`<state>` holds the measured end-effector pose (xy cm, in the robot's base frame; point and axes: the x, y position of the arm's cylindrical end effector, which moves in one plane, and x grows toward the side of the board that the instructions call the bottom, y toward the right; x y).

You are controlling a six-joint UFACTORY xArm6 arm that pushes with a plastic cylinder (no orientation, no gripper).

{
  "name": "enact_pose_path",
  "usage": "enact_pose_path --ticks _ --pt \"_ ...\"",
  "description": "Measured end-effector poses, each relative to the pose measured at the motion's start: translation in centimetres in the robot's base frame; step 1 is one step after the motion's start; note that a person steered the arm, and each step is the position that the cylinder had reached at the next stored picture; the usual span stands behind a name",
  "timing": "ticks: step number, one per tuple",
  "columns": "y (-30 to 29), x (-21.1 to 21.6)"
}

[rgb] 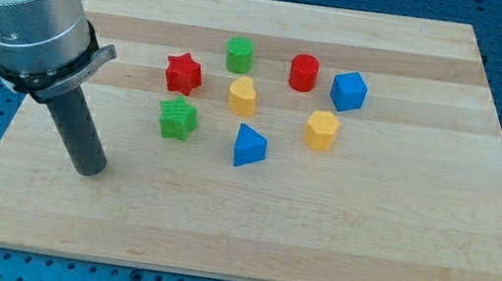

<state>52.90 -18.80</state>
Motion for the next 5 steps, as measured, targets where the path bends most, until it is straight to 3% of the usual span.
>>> enact_pose_path --ticks 5 --pt "0.00 -0.13"
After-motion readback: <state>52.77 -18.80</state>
